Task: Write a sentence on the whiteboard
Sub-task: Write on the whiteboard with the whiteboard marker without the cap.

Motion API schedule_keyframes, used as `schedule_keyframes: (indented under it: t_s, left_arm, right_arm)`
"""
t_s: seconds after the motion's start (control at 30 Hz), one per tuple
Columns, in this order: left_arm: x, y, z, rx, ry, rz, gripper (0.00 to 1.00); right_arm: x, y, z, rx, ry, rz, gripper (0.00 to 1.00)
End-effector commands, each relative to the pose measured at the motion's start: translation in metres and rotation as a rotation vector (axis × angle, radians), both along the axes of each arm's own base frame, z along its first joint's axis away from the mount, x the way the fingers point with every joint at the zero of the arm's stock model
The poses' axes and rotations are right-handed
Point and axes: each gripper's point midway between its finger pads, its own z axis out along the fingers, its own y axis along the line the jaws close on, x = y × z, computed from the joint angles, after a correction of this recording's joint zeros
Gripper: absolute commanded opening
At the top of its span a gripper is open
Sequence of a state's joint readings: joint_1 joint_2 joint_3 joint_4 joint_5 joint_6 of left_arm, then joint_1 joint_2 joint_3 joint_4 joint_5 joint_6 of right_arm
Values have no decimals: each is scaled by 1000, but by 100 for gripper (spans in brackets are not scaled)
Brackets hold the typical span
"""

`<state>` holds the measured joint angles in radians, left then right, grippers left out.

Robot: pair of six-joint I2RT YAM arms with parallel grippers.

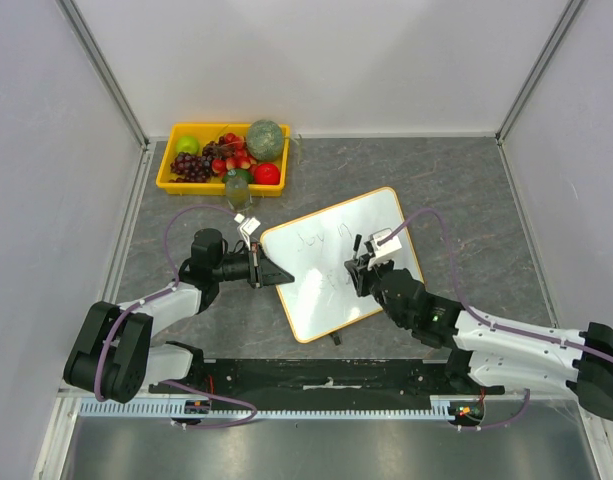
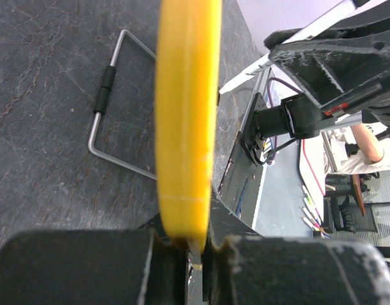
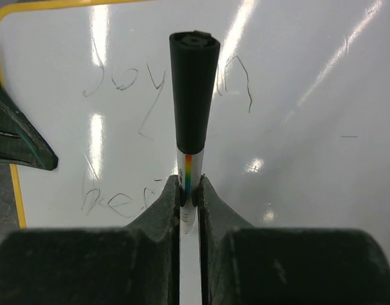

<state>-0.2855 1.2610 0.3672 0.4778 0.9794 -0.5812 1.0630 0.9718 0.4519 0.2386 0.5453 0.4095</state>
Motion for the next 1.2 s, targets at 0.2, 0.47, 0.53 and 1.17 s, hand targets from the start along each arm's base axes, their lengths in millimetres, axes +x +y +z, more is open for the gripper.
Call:
schedule_keyframes:
  t_s: [0.2, 0.47, 0.53, 1.17]
  left_arm:
    - [19, 14, -24, 102, -70, 92, 2]
    - [28, 32, -13, 172, -87, 264, 69]
    - [31, 42, -1, 193, -110, 349, 79]
    - [-32, -69, 142, 39, -471, 63, 81]
  right_arm:
    - [4, 1, 45, 167, -89, -25, 0]
    - [-2, 5, 64, 204, -84, 16, 0]
    - [-4, 6, 73, 218, -85, 33, 0]
    - [-32, 39, 137, 435, -63, 247, 0]
